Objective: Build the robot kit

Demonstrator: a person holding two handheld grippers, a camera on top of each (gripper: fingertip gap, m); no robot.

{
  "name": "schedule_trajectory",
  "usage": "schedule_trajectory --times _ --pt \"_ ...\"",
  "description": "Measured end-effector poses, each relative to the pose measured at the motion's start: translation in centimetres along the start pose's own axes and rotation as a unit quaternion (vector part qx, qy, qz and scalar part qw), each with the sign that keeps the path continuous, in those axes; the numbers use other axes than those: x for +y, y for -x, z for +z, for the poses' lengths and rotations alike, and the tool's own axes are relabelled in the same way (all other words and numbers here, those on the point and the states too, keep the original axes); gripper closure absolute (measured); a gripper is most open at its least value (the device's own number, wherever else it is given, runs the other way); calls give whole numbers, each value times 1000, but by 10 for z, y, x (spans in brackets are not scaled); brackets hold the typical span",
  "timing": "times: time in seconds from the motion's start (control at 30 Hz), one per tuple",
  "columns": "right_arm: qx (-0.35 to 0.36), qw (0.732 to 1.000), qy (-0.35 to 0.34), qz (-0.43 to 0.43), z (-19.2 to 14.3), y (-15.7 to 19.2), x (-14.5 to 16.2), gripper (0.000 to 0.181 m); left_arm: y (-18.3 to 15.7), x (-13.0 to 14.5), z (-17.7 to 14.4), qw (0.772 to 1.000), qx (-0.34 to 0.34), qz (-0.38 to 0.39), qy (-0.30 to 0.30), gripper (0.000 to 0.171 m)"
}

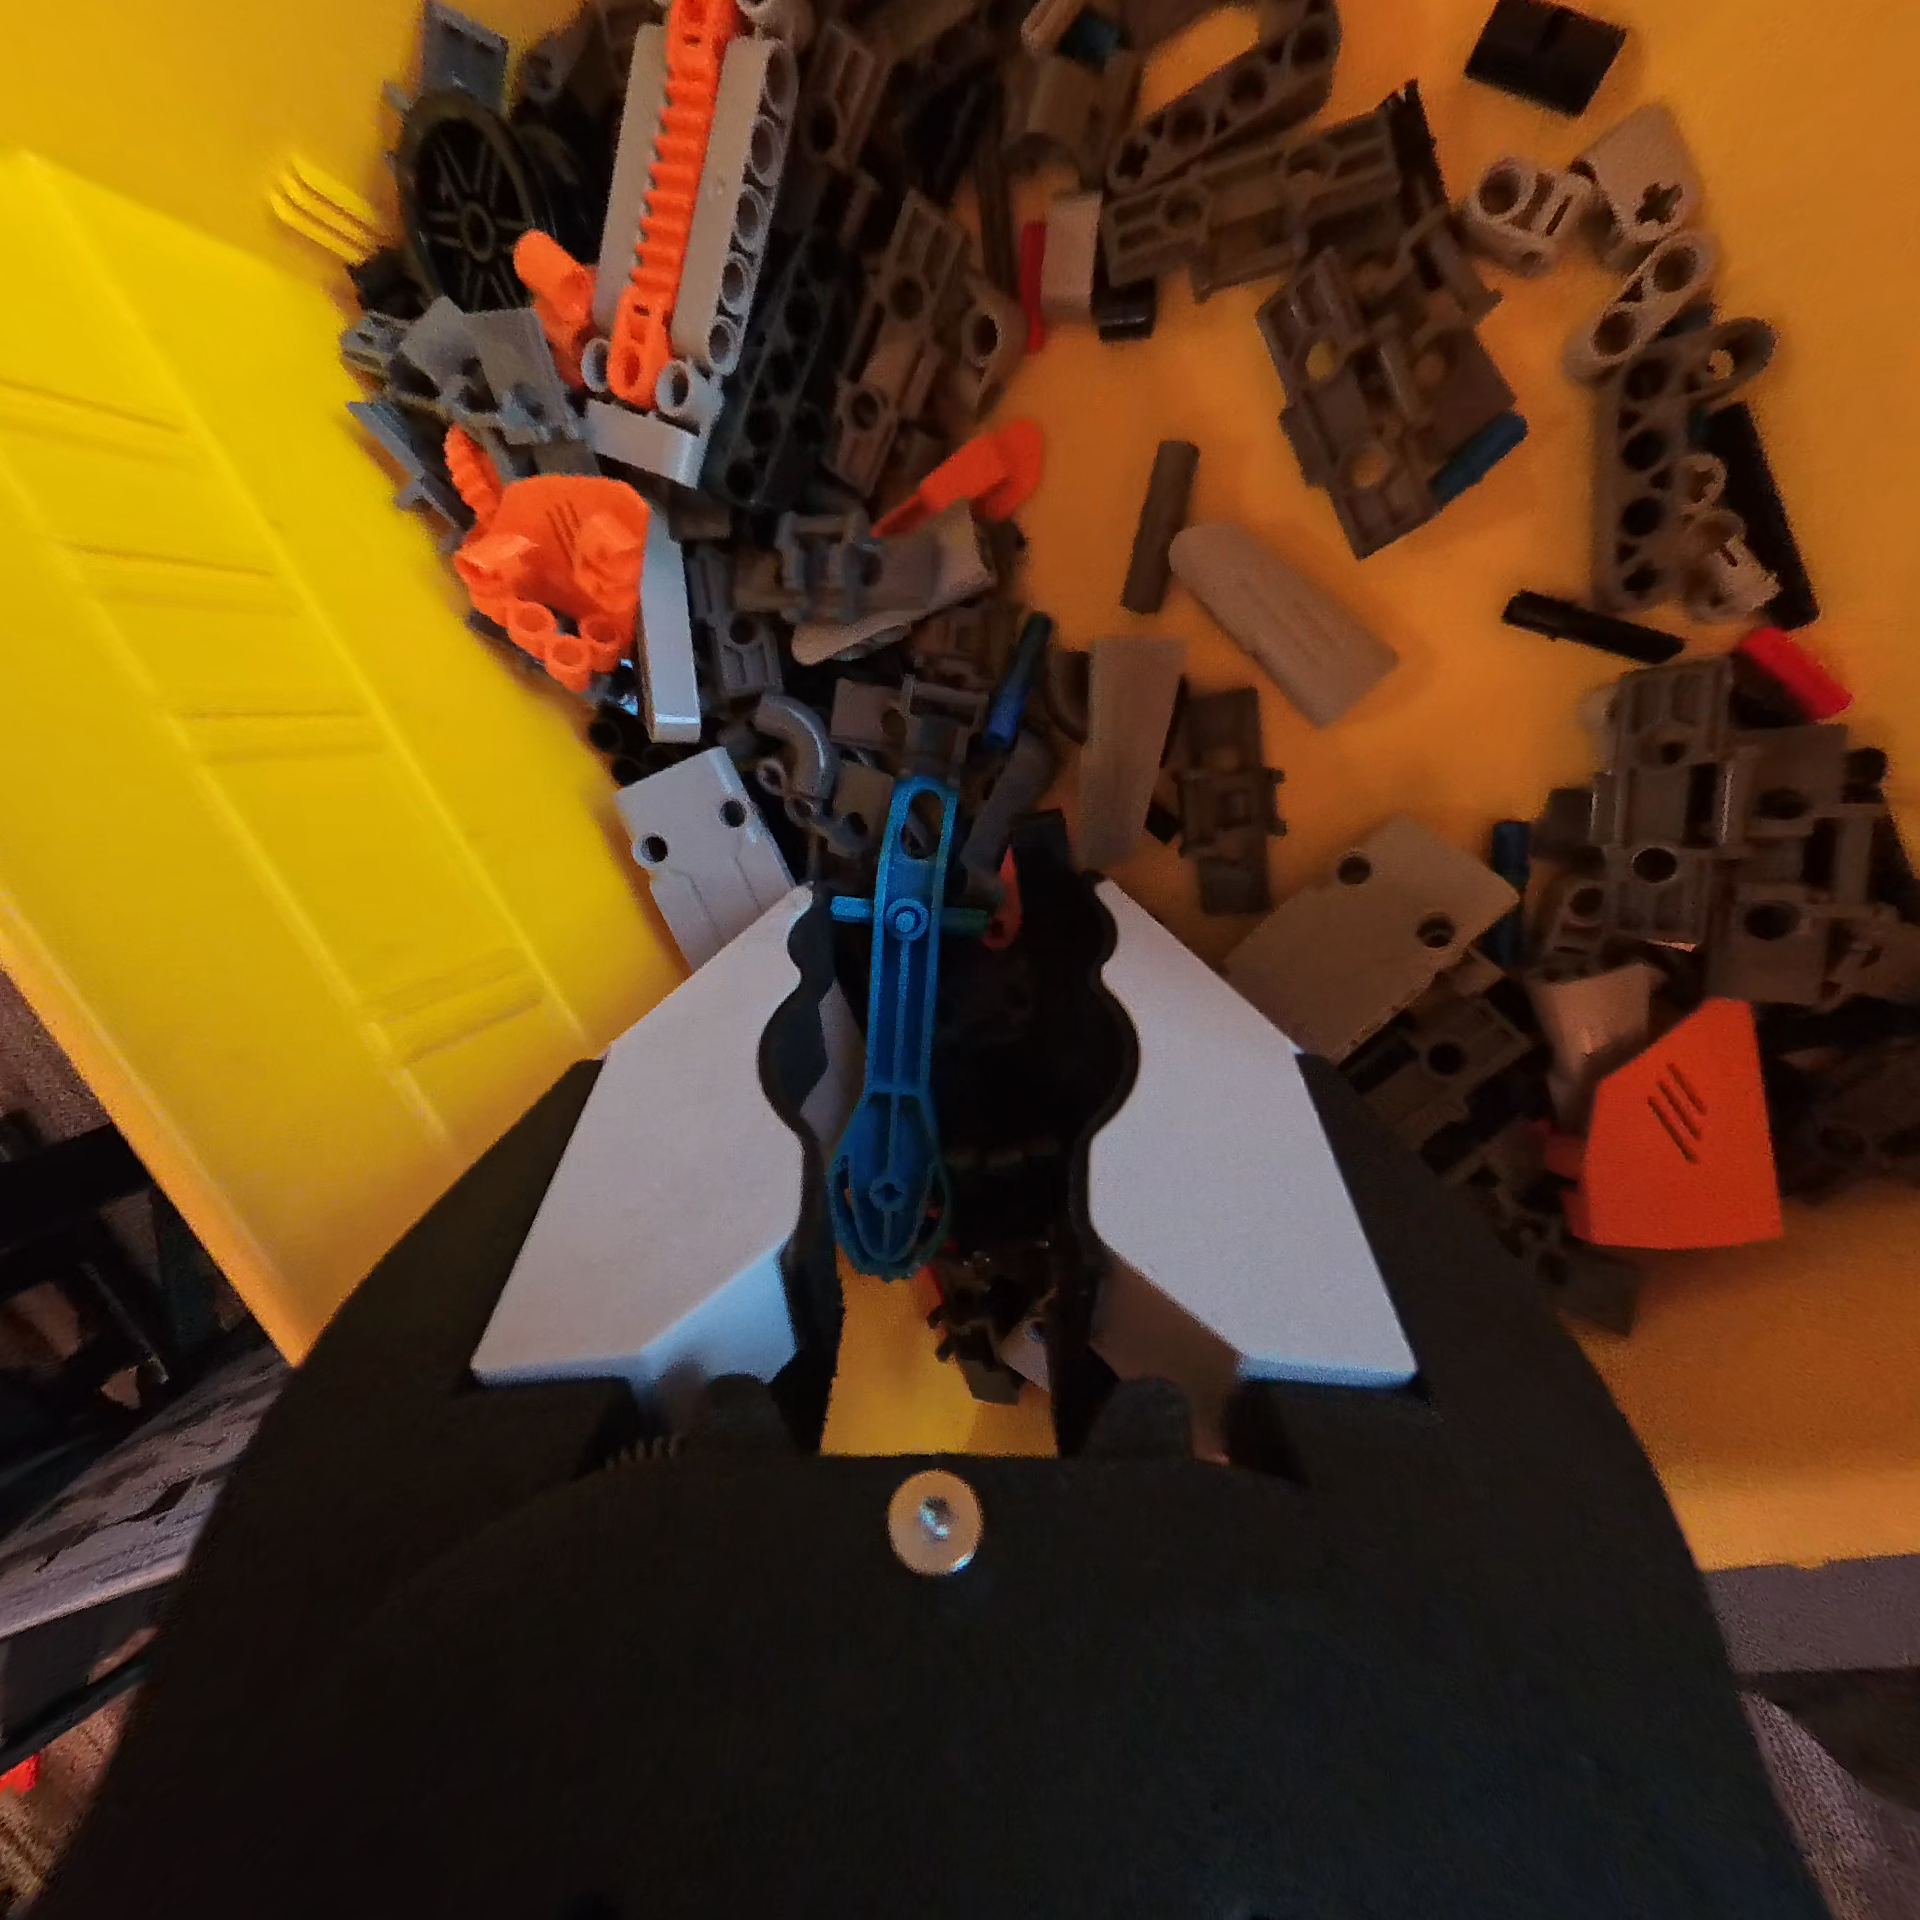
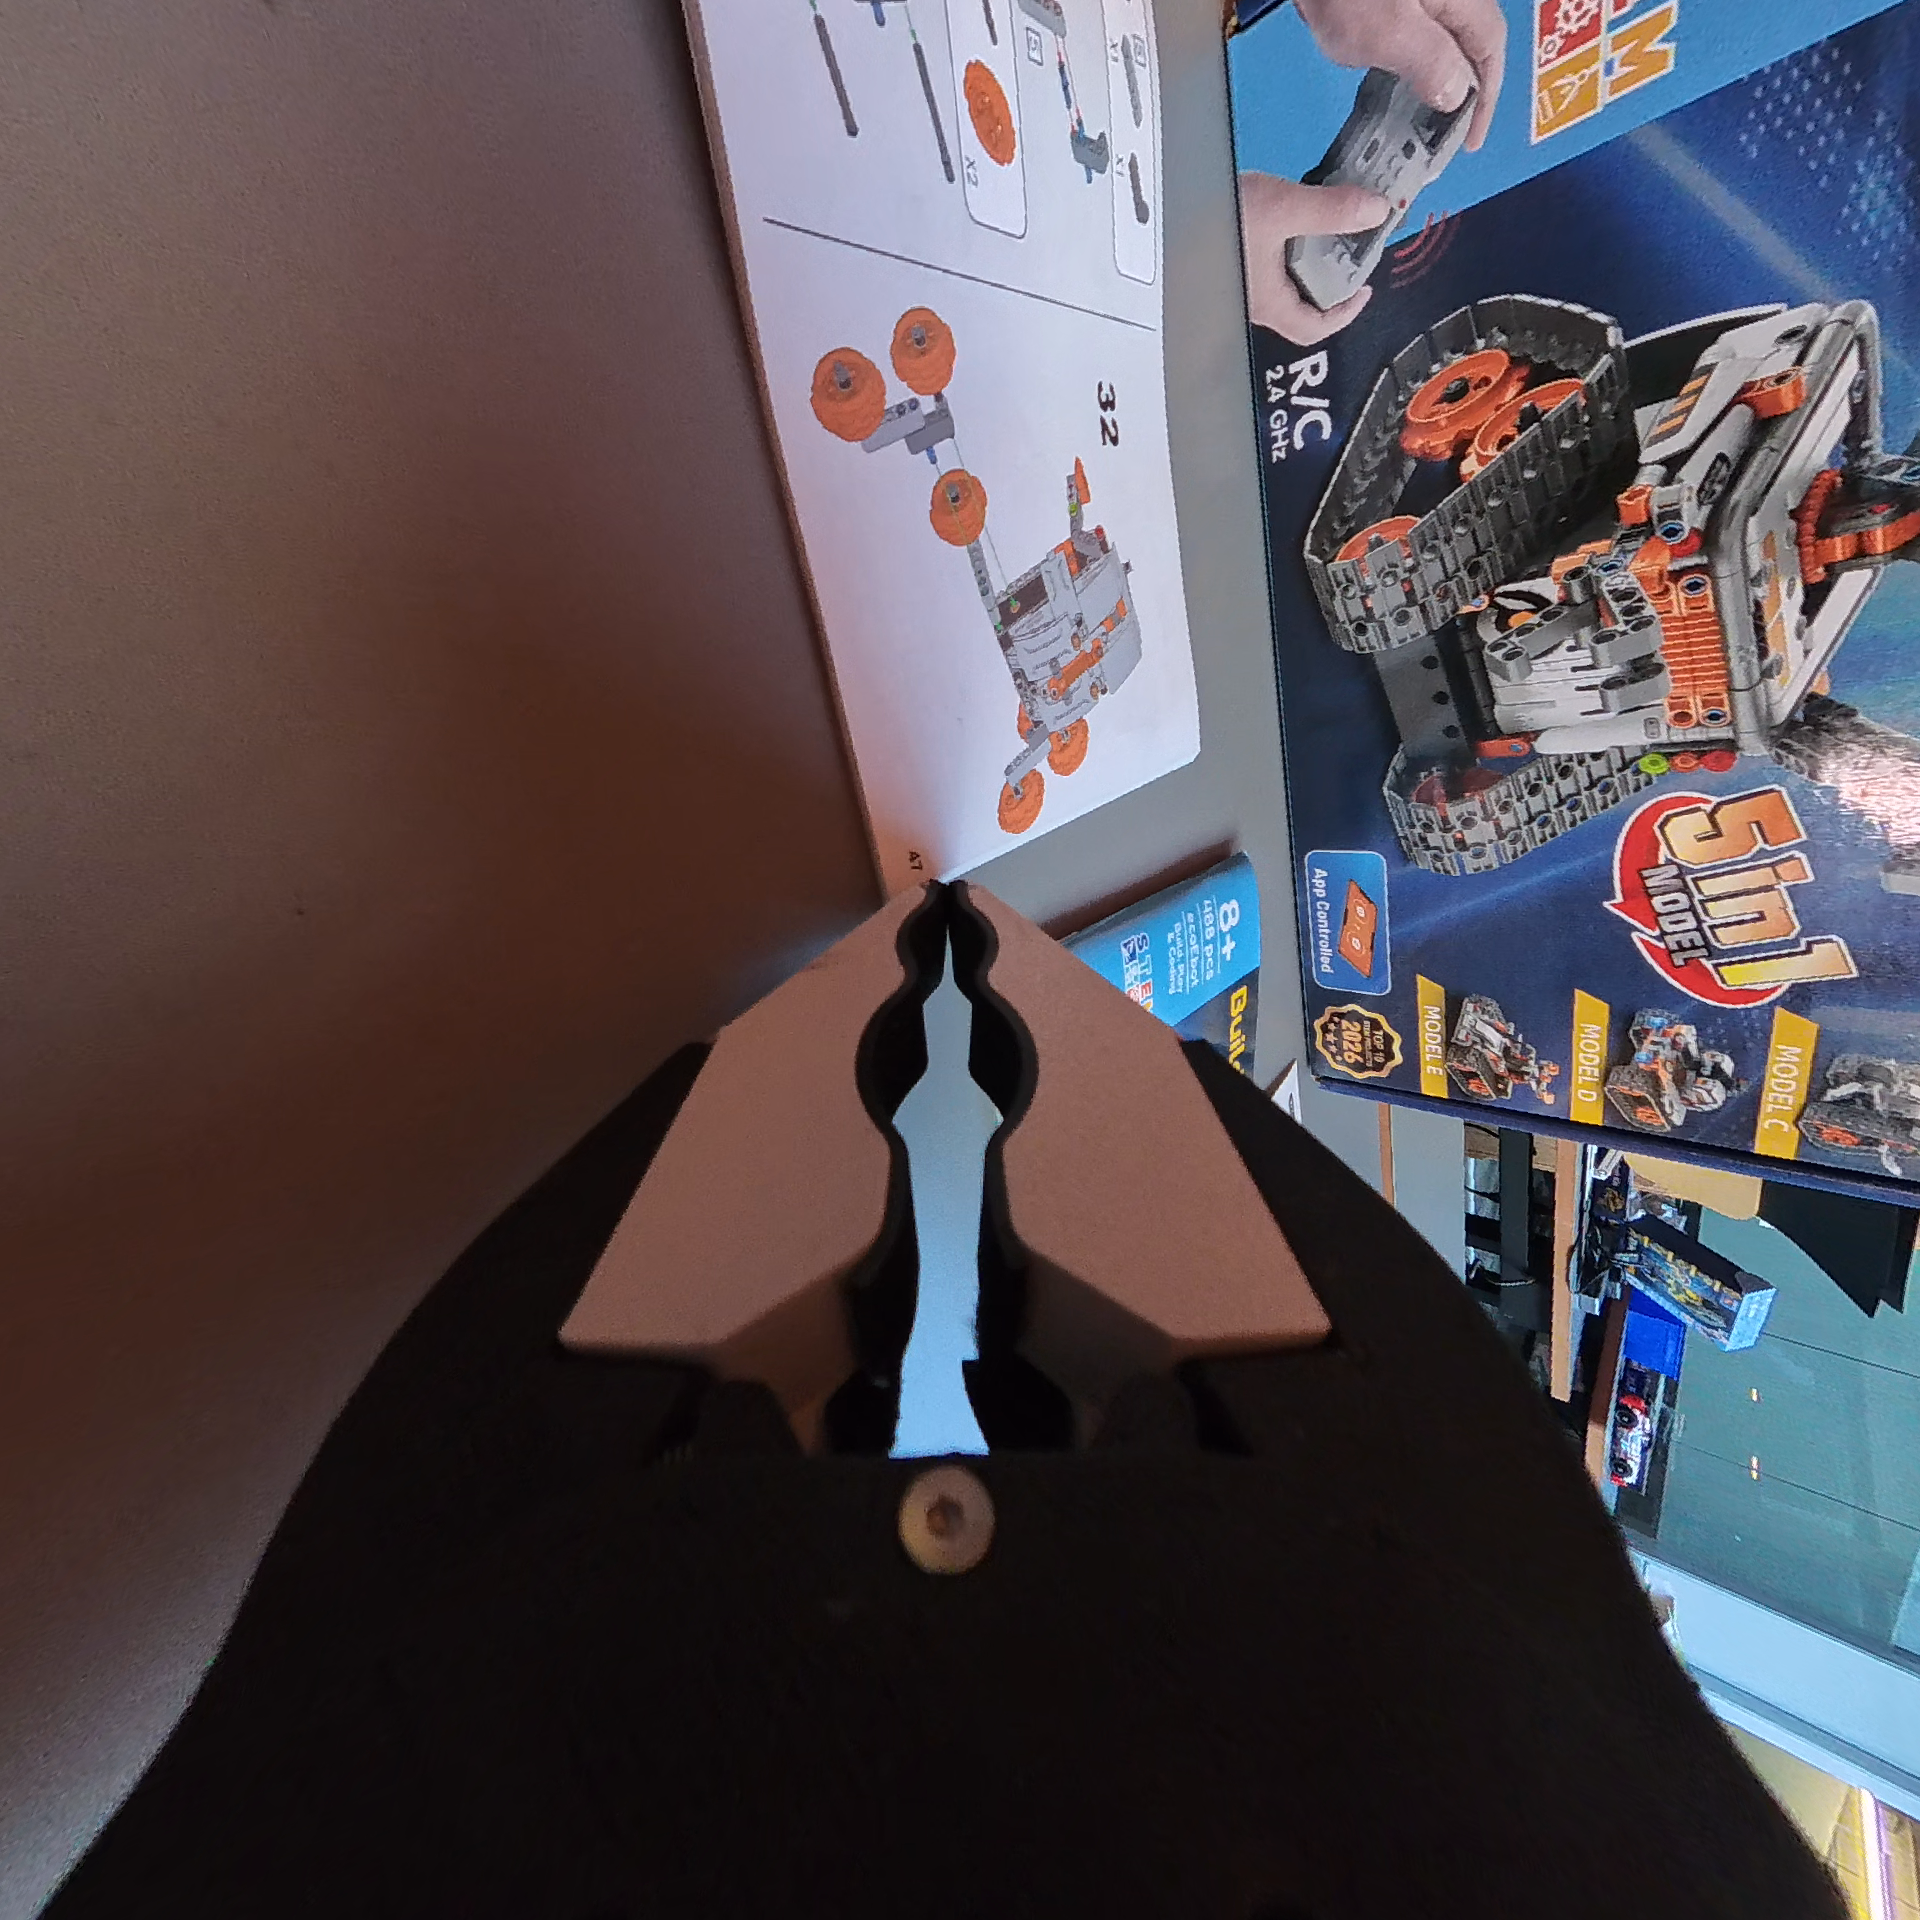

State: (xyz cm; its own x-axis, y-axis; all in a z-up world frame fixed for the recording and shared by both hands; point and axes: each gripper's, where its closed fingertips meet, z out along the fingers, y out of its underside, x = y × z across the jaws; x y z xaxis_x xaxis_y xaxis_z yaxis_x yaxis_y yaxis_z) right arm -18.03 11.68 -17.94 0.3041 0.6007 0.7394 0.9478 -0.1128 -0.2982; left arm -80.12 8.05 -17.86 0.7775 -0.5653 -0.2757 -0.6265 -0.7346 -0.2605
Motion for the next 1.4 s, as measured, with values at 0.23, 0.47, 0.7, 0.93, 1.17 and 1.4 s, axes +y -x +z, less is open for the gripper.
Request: schedule_trajectory --times 0.23,0.47,0.7,0.93,1.17,1.4 --pt "-1 1000 -1 1 0 0 0 181 16 -5 1 1000 -8 2 7 156" --pt "-2 1000 -2 2 0 0 0 181 30 -29 -1 1000 -2 7 -19 162" --pt "-2 1000 -2 3 0 0 1 181 25 -71 -8 996 24 13 -87 162" --pt "-2 1000 -1 2 0 0 0 181 26 -121 -32 981 39 5 -189 162" --pt "-3 1000 -1 0 -1 1 0 181 22 -119 -38 982 81 0 -171 123" --pt "-4 1000 -1 -2 -1 1 0 181 39 -59 -9 995 67 -56 -50 108"
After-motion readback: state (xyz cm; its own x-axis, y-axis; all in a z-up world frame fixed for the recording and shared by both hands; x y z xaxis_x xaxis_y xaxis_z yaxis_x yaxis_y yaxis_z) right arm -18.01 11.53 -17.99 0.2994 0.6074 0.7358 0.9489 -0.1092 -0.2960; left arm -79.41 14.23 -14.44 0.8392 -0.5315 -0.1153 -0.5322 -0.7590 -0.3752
